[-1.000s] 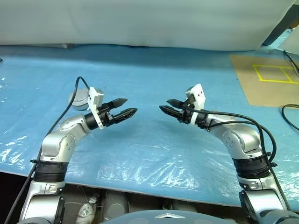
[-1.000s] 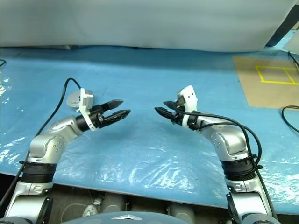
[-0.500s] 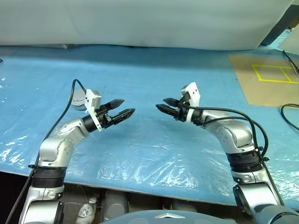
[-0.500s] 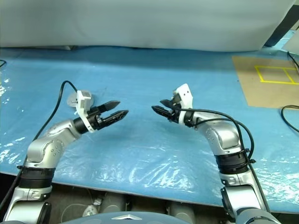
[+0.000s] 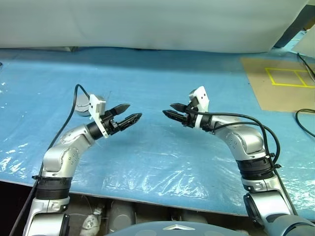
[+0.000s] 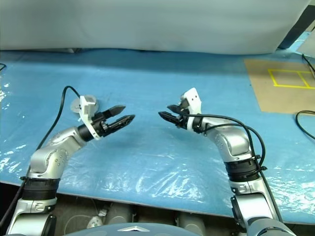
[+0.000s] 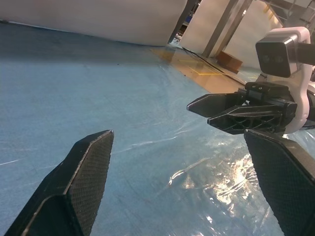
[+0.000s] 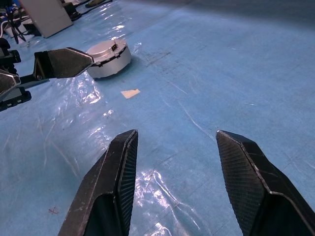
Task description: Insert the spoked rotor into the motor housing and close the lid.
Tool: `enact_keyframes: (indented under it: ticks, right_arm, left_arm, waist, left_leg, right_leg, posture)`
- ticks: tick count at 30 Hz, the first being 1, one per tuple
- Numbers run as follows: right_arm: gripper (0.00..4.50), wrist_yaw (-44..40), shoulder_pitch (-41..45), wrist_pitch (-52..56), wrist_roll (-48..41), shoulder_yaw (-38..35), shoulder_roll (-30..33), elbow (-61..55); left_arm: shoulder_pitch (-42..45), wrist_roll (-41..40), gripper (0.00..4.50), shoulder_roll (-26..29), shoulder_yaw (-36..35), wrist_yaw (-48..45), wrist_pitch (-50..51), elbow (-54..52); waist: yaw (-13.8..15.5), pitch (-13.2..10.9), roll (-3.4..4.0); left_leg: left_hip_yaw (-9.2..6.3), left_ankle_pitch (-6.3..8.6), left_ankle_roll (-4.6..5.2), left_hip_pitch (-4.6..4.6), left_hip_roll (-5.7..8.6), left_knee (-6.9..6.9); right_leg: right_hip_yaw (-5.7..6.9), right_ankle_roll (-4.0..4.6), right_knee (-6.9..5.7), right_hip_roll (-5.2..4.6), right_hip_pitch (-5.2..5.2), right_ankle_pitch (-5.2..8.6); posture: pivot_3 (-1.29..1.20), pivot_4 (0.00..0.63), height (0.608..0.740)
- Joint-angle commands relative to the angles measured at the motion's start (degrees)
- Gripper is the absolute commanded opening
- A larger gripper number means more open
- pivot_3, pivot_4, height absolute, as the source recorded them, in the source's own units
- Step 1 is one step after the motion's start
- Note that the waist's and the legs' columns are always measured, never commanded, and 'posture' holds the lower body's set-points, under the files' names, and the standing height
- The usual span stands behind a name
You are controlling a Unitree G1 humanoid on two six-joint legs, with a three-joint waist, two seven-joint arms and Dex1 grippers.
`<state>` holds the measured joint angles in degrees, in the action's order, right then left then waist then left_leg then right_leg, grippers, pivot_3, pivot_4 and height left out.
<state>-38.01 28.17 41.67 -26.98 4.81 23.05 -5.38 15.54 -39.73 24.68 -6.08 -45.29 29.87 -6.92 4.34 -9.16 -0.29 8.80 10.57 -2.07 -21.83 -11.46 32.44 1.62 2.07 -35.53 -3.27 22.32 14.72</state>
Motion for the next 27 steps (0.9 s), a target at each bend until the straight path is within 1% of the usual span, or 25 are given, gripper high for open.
enact_keyframes:
  ticks: [1, 12, 27]
  right_arm:
    - [2.61, -0.7, 1.3, -0.9, -0.1, -0.9, 0.0, -0.9]
    - [2.61, -0.3, 1.5, -1.5, 0.6, -0.9, -2.0, 0.3]
    - [2.61, -1.3, 2.0, -0.9, 1.3, -0.4, -1.7, 1.0]
  left_arm:
    - [-0.1, -0.2, 4.48, 0.1, -0.9, -0.1, -0.6, -2.3]
    - [1.2, 0.2, 4.48, 0.2, -1.1, 0.1, -0.5, -2.0]
    - [-0.4, 0.5, 4.48, -0.7, -0.8, 0.9, -1.1, -3.0]
  waist:
    - [0.0, 0.0, 0.00]
    - [-0.2, 0.0, 0.00]
    - [-0.2, 0.0, 0.00]
  left_leg:
    - [0.00, 0.00, 0.00, 0.00, 0.00, 0.01]
    - [0.00, 0.00, 0.00, 0.00, -0.01, 0.03]
    - [0.00, 0.00, 0.01, 0.01, -0.02, 0.07]
  right_leg:
    - [0.00, 0.00, 0.00, 0.00, 0.00, 0.00]
    - [0.00, 0.01, -0.03, 0.00, 0.00, 0.00]
    - [0.00, 0.02, -0.09, 0.00, 0.00, 0.01]
  posture:
    - [0.00, 0.150, 0.740]
    - [0.00, 0.150, 0.740]
    - [0.00, 0.150, 0.740]
